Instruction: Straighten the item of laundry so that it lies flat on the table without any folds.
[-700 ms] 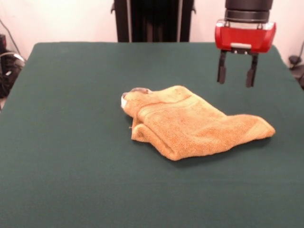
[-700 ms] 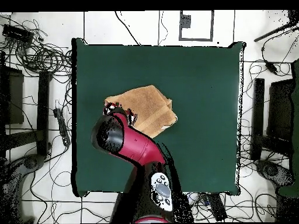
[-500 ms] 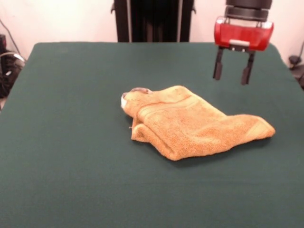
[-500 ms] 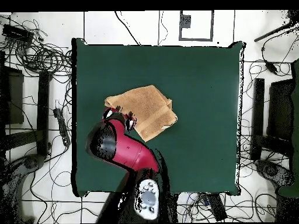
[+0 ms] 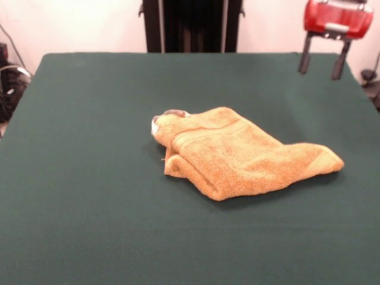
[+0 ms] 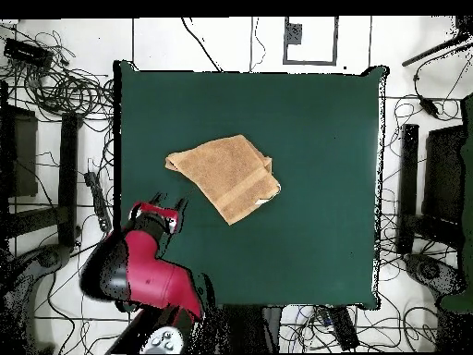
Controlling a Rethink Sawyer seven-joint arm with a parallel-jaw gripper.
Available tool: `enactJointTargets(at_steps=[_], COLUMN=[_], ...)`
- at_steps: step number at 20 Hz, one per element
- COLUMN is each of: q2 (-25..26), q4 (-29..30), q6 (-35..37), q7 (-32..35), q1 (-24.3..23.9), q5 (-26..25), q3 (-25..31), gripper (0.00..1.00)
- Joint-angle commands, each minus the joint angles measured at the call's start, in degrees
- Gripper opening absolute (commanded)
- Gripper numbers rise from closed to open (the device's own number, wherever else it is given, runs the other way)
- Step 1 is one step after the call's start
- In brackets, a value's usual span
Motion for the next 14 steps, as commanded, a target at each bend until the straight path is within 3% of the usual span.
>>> enactJointTargets(at_steps=[1,14], q2=[2.13,-2.14], q4=[7.17,10.66], q6=[1.45,6.08], q7=[14.09,15.67], q1=[7.82,21.4], q5=[4.94,11.72], q3=[-2.19,-8.13], gripper=[1.0,1.0])
